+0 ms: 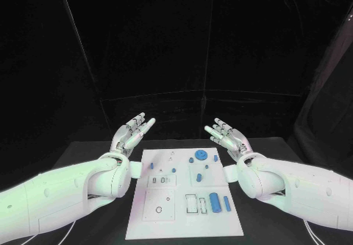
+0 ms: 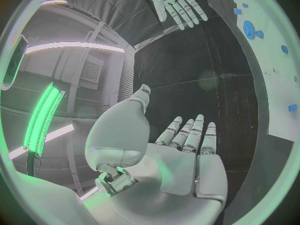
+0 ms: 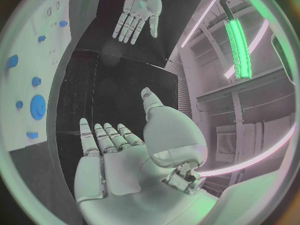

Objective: Assemble the parts on the task board

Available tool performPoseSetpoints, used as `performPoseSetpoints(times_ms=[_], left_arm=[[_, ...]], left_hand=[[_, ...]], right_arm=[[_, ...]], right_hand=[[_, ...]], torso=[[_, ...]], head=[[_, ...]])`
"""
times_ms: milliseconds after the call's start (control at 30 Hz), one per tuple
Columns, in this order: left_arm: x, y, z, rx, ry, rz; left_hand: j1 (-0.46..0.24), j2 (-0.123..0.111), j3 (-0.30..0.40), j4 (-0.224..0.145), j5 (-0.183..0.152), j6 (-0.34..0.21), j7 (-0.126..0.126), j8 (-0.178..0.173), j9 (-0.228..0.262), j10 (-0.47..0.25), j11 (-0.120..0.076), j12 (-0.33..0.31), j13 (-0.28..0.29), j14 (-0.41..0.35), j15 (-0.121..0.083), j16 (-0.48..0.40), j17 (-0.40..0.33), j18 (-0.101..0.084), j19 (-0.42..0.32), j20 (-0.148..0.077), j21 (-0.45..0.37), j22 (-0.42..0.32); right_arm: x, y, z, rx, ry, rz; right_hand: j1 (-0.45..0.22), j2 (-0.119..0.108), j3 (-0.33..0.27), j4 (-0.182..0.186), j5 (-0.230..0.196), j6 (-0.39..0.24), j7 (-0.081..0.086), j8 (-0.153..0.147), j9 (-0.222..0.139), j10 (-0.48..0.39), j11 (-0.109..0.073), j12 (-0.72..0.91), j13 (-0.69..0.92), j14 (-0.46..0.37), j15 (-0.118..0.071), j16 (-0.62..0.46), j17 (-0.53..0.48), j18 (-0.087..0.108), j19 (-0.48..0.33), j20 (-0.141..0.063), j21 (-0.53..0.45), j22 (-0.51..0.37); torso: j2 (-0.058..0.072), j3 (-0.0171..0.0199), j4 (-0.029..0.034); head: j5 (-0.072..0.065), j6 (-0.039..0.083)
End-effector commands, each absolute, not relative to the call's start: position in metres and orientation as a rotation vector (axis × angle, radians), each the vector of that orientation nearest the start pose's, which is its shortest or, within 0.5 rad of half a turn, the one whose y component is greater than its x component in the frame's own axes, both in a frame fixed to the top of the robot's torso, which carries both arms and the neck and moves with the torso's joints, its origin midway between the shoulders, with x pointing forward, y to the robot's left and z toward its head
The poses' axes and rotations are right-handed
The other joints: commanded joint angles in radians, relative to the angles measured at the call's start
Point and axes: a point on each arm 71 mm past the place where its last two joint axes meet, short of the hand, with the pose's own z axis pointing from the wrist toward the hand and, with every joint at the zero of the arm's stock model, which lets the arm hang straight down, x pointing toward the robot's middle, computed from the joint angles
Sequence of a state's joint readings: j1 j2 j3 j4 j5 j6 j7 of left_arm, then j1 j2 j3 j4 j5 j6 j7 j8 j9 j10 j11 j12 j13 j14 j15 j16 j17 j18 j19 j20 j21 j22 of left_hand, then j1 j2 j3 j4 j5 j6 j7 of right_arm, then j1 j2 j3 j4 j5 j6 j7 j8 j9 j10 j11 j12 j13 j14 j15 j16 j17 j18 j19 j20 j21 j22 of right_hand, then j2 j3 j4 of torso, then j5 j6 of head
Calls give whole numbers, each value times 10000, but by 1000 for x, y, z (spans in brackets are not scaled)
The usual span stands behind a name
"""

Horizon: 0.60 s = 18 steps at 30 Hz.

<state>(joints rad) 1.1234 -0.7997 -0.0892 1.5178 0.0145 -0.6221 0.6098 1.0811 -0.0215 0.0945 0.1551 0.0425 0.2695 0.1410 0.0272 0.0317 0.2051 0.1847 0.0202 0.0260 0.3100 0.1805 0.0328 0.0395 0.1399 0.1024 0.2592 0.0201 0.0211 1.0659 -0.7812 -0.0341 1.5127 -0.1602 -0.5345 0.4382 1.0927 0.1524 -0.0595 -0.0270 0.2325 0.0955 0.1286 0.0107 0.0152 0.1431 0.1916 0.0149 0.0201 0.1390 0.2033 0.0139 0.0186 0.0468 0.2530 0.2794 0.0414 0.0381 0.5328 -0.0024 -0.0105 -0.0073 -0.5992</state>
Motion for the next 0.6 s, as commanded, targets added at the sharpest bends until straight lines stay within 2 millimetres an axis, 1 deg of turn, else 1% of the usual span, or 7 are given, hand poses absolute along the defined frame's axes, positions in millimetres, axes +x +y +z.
performPoseSetpoints(times_ms=[33,167,233,333,400,467,600], left_arm=[[472,206,-214,-10504,11904,-14183],[472,206,-214,-10504,11904,-14183],[473,214,-215,-10661,11854,-14165],[473,217,-215,-10652,11843,-14230],[472,220,-214,-10626,11823,-14323],[471,222,-213,-10543,11826,-14330],[468,222,-211,-10214,11936,-14407]], left_hand=[[320,-3,14,86,61,110,823,54,18,85,56,65,17,117,22,57,16,201,14,111,43,12],[340,9,39,97,61,170,872,66,26,160,106,81,28,268,64,89,39,189,87,137,67,29],[398,26,75,95,67,318,951,93,44,330,190,108,48,610,141,158,84,174,216,197,120,59],[522,83,115,36,64,810,1104,190,103,919,352,211,110,1586,269,392,211,151,548,284,253,131],[686,147,126,-78,45,1796,1255,406,219,2262,576,490,251,3540,342,937,467,82,1962,312,808,434],[880,191,113,-239,98,3029,1169,699,357,4130,626,903,418,4928,218,1471,645,264,5092,325,2184,1093],[1058,253,75,-425,105,4422,1085,989,467,5941,300,1236,484,6244,-132,1894,810,421,6883,181,2982,1340]], right_arm=[[465,-180,-233,8990,15501,14576],[465,-179,-234,8734,15769,14678],[473,-195,-236,7875,15585,13686],[476,-199,-236,7326,15509,13342],[478,-203,-235,6555,15507,12980],[480,-205,-234,5843,15560,12719],[484,-208,-228,3832,15774,11984]], right_hand=[[920,60,111,-509,28,293,1202,89,46,255,265,91,40,374,164,109,55,159,291,159,120,57],[1651,-14,314,-1165,-217,1269,1422,260,164,1499,479,280,158,2040,295,460,215,381,1616,124,565,282],[2016,-51,426,-1486,-330,2672,1476,602,353,3419,635,728,370,3909,320,960,406,673,3153,54,1133,554],[2349,-91,537,-1808,-357,4557,1375,1105,584,5980,430,1358,585,6485,28,1635,608,1061,4454,60,1772,795],[2538,-111,624,-2057,-383,6088,1180,1469,717,7044,167,1575,565,7501,-290,1844,593,1350,5298,-1,2196,918],[2574,-109,688,-2228,-391,7012,1071,1608,733,7650,16,1600,484,8132,-491,1861,528,1365,5824,-147,2442,970],[2557,-79,936,-2585,-267,7754,948,1499,585,8439,-156,1355,409,8887,-708,1640,454,1359,6298,-382,2648,963]], torso=[[-2,-1,0],[-2,-1,0],[-31,-37,-3],[-14,-53,-10],[34,-57,-10],[104,-65,-7],[260,-61,78]], head=[[0,-2],[0,-2],[47,-90],[43,-104],[57,-120],[102,-93],[70,24]])
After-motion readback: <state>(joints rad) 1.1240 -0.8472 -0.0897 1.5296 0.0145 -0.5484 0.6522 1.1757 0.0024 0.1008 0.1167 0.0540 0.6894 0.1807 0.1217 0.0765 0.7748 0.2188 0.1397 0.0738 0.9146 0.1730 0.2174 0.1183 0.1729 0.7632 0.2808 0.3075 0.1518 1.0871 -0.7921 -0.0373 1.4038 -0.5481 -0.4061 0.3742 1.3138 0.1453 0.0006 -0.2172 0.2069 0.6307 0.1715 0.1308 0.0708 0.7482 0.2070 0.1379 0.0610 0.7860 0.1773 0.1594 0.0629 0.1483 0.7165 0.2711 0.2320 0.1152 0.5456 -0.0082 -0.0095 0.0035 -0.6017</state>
